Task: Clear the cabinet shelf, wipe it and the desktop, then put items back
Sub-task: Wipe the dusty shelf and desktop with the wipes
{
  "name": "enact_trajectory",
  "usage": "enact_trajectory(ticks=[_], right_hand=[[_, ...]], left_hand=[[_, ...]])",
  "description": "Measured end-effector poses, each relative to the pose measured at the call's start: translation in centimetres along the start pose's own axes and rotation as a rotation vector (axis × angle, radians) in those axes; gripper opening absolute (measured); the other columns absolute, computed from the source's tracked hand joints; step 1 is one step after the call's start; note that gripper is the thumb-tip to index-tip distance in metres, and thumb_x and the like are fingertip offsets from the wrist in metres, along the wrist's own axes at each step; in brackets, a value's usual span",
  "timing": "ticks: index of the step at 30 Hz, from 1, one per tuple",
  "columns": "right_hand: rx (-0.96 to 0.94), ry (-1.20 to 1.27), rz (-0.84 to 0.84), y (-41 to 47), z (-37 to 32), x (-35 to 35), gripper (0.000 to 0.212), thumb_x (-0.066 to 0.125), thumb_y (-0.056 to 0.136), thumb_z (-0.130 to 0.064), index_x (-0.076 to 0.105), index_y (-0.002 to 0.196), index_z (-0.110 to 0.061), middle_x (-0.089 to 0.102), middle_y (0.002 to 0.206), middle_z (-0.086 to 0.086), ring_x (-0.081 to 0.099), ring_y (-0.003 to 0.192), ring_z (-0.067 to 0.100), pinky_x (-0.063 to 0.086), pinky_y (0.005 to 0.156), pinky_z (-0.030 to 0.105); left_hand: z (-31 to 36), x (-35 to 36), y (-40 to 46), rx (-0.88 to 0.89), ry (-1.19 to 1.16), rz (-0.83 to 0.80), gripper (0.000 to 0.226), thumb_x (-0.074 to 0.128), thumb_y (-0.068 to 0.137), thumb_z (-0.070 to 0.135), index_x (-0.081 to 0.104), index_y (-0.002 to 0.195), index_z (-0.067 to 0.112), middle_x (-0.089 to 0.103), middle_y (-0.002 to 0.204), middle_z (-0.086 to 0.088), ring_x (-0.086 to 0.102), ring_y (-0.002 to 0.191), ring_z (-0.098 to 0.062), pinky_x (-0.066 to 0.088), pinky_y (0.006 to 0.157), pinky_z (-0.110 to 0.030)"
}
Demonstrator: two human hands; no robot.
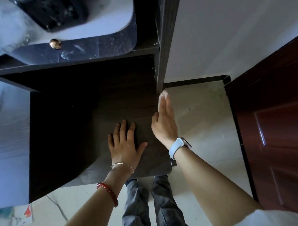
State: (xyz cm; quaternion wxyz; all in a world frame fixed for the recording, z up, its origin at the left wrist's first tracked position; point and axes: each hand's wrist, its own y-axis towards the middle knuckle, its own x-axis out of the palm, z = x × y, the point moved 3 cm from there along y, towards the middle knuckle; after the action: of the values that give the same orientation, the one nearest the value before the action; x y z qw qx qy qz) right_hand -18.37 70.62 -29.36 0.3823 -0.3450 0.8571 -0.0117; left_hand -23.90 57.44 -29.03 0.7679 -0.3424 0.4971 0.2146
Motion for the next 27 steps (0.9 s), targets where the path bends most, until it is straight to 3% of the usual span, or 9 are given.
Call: enact_trajectory(ticks=[4, 6, 9, 12, 15, 18, 21, 24, 27], right_hand=[[0.186, 0.198, -0.012, -0.7, 1.3, -0.5, 0.064, 0.029, 0.093, 0.004, 0.000, 0.148, -0.014, 0.006, 0.156, 0.000, 0.018, 0.140, 0.014, 0.013, 0.085, -0.008], [0.126, 0.134, 0.037, 0.2, 0.8, -0.9, 0.064, 0.030, 0.092, 0.006, 0.007, 0.148, -0.014, 0.014, 0.156, 0.001, 0.024, 0.139, 0.016, 0.020, 0.093, 0.001], [-0.049, 0.015, 0.129, 1.8, -0.4, -0.4, 0.065, 0.035, 0.088, 0.010, 0.012, 0.146, -0.008, 0.015, 0.155, 0.010, 0.019, 0.141, 0.023, 0.028, 0.112, 0.034], [-0.106, -0.214, 0.118, 0.0, -0.1, 1.0, 0.067, 0.041, 0.083, 0.010, 0.018, 0.145, -0.004, 0.013, 0.154, 0.016, 0.008, 0.143, 0.027, 0.020, 0.115, 0.046], [-0.289, -0.442, 0.028, -3.4, 0.6, 2.3, 0.064, 0.035, 0.083, -0.007, 0.020, 0.145, -0.007, 0.020, 0.152, 0.014, 0.013, 0.142, 0.026, 0.011, 0.115, 0.047], [-0.361, -0.507, -0.072, -2.5, 0.1, 2.1, 0.058, 0.029, 0.086, -0.016, 0.025, 0.143, -0.005, 0.026, 0.150, 0.015, 0.019, 0.140, 0.027, 0.008, 0.116, 0.040], [-0.379, -0.522, -0.113, 0.4, -1.9, 2.5, 0.053, 0.034, 0.092, -0.014, 0.023, 0.142, 0.002, 0.022, 0.150, 0.021, 0.015, 0.141, 0.031, 0.003, 0.115, 0.037], [-0.329, -0.522, -0.070, 3.2, -3.7, 3.5, 0.058, 0.022, 0.090, -0.020, 0.019, 0.141, 0.006, 0.016, 0.150, 0.026, 0.011, 0.141, 0.035, 0.000, 0.114, 0.038], [-0.314, -0.567, -0.034, 5.0, -4.9, 3.7, 0.058, 0.033, 0.086, -0.014, 0.024, 0.141, 0.004, 0.019, 0.148, 0.029, 0.014, 0.139, 0.040, 0.008, 0.114, 0.046]], left_hand=[[-0.1, 0.1, -0.2, 0.002, -0.003, -0.005, 0.068, 0.061, 0.080, 0.045, 0.037, 0.138, 0.018, 0.023, 0.152, -0.009, 0.014, 0.141, -0.030, 0.008, 0.111, -0.053], [-0.2, 0.1, -0.1, 0.011, -0.005, 0.011, 0.068, 0.062, 0.079, 0.045, 0.038, 0.137, 0.019, 0.025, 0.151, -0.009, 0.017, 0.140, -0.031, 0.010, 0.111, -0.054], [-0.3, 0.0, -0.1, 0.035, 0.003, 0.004, 0.068, 0.059, 0.081, 0.048, 0.036, 0.138, 0.020, 0.023, 0.152, -0.008, 0.015, 0.141, -0.029, 0.009, 0.111, -0.053], [-0.8, 0.0, -0.1, 0.044, 0.019, -0.008, 0.062, 0.052, 0.084, 0.049, 0.037, 0.137, 0.022, 0.027, 0.151, -0.007, 0.020, 0.139, -0.029, 0.016, 0.109, -0.053], [-1.3, -0.6, -0.2, 0.086, 0.028, 0.035, 0.052, 0.038, 0.083, 0.046, 0.051, 0.126, 0.020, 0.048, 0.138, -0.009, 0.044, 0.126, -0.032, 0.037, 0.096, -0.054], [-2.2, -1.6, 0.2, 0.131, 0.009, 0.100, 0.049, 0.036, 0.081, 0.038, 0.057, 0.120, 0.015, 0.055, 0.131, -0.010, 0.053, 0.117, -0.032, 0.045, 0.086, -0.052], [-4.0, -1.9, 0.7, 0.071, -0.013, 0.136, 0.051, 0.035, 0.082, 0.038, 0.053, 0.123, 0.013, 0.051, 0.134, -0.013, 0.042, 0.123, -0.031, 0.044, 0.088, -0.054], [-5.7, -2.2, 1.1, 0.000, -0.030, 0.134, 0.057, 0.032, 0.082, 0.042, 0.049, 0.127, 0.012, 0.046, 0.138, -0.015, 0.038, 0.126, -0.033, 0.037, 0.095, -0.056], [-6.9, -2.1, 1.3, 0.031, -0.019, 0.138, 0.057, 0.032, 0.082, 0.044, 0.046, 0.129, 0.015, 0.044, 0.139, -0.014, 0.036, 0.127, -0.033, 0.032, 0.099, -0.056]])
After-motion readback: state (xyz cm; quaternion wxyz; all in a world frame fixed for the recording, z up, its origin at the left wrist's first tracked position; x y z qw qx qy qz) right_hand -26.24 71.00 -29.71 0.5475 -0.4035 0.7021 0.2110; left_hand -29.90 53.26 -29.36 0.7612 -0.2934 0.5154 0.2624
